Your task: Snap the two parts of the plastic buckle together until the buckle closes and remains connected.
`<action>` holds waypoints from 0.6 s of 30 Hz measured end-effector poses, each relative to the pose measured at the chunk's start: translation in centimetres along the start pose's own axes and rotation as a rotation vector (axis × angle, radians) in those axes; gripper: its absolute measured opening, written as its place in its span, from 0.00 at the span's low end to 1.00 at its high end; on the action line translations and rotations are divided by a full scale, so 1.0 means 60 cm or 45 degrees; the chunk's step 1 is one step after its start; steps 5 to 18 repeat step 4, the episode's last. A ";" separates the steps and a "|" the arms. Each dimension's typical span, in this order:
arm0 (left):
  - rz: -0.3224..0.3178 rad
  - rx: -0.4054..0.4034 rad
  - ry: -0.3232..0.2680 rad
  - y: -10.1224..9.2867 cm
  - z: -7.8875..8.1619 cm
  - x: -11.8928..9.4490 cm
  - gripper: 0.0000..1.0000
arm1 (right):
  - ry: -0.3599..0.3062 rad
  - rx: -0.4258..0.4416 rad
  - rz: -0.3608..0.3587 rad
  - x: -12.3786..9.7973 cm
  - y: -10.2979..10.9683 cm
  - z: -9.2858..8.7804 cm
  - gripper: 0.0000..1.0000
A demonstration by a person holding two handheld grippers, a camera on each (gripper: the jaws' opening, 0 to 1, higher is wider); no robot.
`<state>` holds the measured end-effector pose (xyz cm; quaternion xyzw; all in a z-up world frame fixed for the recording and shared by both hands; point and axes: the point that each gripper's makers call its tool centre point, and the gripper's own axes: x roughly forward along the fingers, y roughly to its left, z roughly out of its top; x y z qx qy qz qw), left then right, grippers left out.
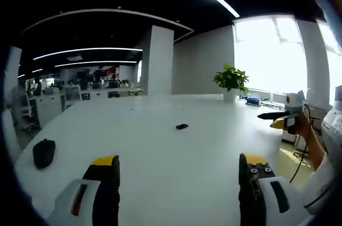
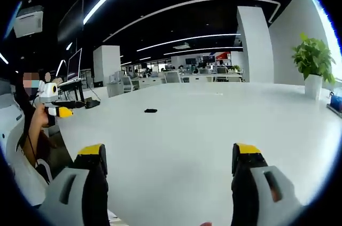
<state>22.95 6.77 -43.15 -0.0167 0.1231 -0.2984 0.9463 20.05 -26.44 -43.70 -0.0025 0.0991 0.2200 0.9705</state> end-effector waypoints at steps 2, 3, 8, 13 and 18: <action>0.003 0.001 -0.001 0.000 -0.001 -0.001 0.94 | -0.001 -0.002 0.005 0.001 0.002 0.001 0.98; 0.004 -0.001 -0.002 0.001 -0.002 -0.001 0.94 | -0.002 0.001 0.008 0.001 0.003 0.001 0.98; 0.005 -0.005 -0.001 0.001 -0.003 -0.002 0.94 | -0.003 0.004 0.011 0.002 0.004 0.002 0.98; 0.005 -0.005 -0.001 0.001 -0.003 -0.002 0.94 | -0.003 0.004 0.011 0.002 0.004 0.002 0.98; 0.005 -0.005 -0.001 0.001 -0.003 -0.002 0.94 | -0.003 0.004 0.011 0.002 0.004 0.002 0.98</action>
